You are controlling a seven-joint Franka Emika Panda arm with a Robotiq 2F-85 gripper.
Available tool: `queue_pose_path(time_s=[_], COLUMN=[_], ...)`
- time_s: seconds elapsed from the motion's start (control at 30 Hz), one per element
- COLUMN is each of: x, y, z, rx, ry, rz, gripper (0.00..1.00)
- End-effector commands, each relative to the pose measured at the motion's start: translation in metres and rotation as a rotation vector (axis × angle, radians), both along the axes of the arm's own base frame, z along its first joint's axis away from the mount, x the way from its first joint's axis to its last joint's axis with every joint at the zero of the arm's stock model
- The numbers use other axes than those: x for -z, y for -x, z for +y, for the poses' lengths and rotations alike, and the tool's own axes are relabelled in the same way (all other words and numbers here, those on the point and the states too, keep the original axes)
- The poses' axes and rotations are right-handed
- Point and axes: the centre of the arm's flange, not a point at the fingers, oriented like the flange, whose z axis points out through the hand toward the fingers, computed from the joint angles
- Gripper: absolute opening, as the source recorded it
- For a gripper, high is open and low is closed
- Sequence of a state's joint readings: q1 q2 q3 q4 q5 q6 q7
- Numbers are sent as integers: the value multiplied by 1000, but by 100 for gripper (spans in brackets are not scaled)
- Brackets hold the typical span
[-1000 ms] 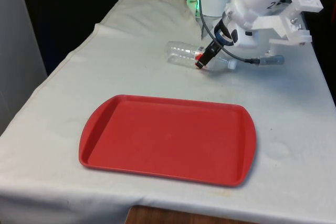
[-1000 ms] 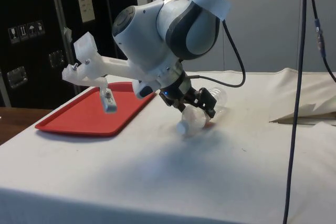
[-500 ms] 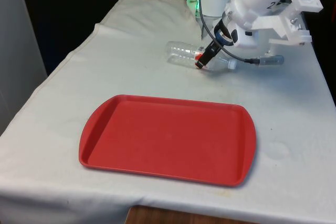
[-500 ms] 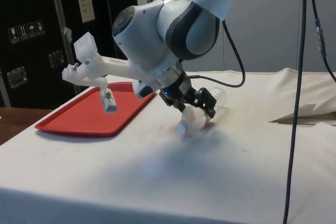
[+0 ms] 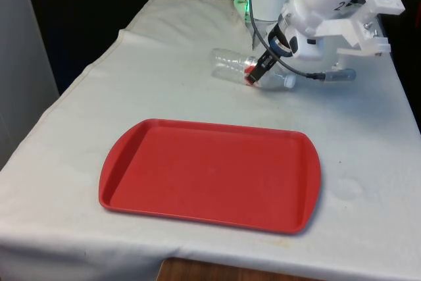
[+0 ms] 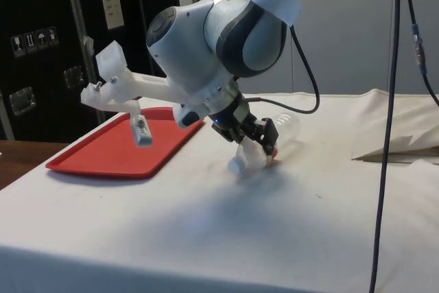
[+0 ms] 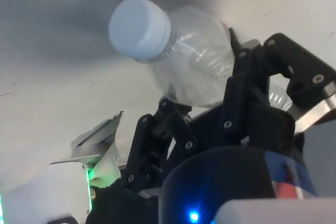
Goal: Place the bottle upright on the tray.
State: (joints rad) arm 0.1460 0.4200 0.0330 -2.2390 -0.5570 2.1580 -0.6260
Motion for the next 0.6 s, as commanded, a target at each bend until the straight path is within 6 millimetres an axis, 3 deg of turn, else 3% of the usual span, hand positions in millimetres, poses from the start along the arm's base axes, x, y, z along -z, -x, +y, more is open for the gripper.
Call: queue_pose_path(time_s=[0.0, 0.23, 0.57], x=[1, -1, -4], y=[0, 0, 0], z=[0, 0, 0], rx=[0, 1, 0], ry=[-1, 3, 6], rz=[-1, 2, 3], gripper=[49, 35, 34])
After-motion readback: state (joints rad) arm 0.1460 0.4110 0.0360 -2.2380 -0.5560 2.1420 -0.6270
